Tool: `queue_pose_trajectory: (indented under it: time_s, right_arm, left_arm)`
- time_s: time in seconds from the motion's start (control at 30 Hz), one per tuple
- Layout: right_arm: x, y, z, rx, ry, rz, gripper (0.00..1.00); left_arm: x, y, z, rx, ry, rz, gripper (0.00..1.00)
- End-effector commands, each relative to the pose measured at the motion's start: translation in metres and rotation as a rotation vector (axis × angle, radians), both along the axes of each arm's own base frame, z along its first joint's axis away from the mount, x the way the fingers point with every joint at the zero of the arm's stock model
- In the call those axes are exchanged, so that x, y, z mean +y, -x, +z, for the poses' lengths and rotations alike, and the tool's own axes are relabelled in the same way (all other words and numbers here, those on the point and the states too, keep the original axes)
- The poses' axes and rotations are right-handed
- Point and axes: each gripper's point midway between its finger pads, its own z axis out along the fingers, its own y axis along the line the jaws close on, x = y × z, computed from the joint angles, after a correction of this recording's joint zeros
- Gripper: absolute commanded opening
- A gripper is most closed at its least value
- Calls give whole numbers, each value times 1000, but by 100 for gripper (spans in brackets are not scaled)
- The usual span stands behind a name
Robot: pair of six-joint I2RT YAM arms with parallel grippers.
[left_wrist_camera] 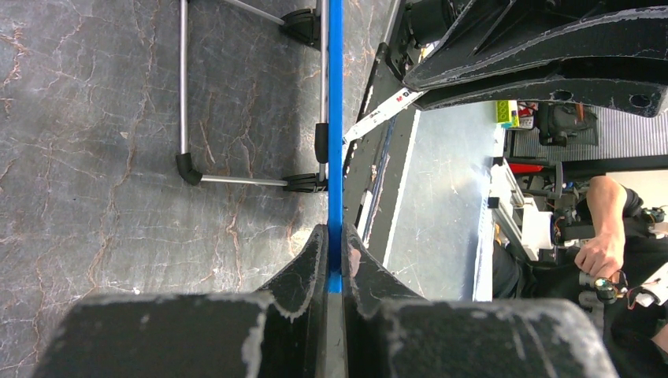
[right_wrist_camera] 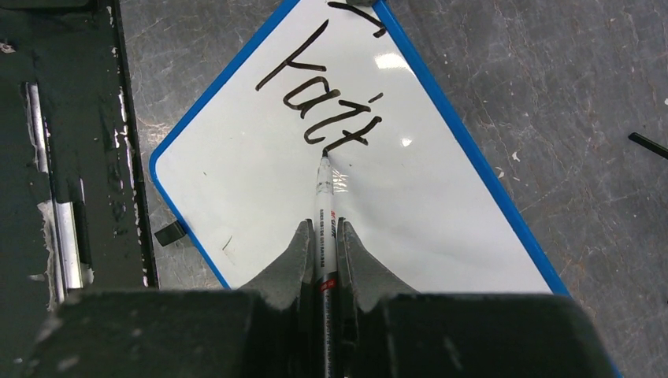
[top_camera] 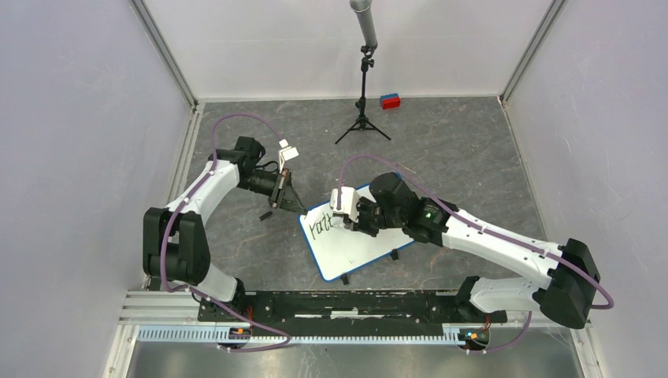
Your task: Write a sentence on the whiteboard
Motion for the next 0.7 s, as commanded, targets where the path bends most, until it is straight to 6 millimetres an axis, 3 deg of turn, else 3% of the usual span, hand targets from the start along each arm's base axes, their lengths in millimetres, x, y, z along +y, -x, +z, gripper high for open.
queue_pose_trajectory:
  time_s: [0.0, 0.43, 0.67]
  right_arm:
    - [-6, -2, 4, -20, 5, -11, 0]
    - [0, -20, 52, -112, -56, -61, 0]
    - [0, -40, 61, -158, -66, -131, 0]
  left_arm:
    - [-1, 7, -4, -39, 1, -33, 2]
    - [-1, 7, -2, -48, 3, -32, 2]
    - [0, 7, -2, -46, 2, -31, 2]
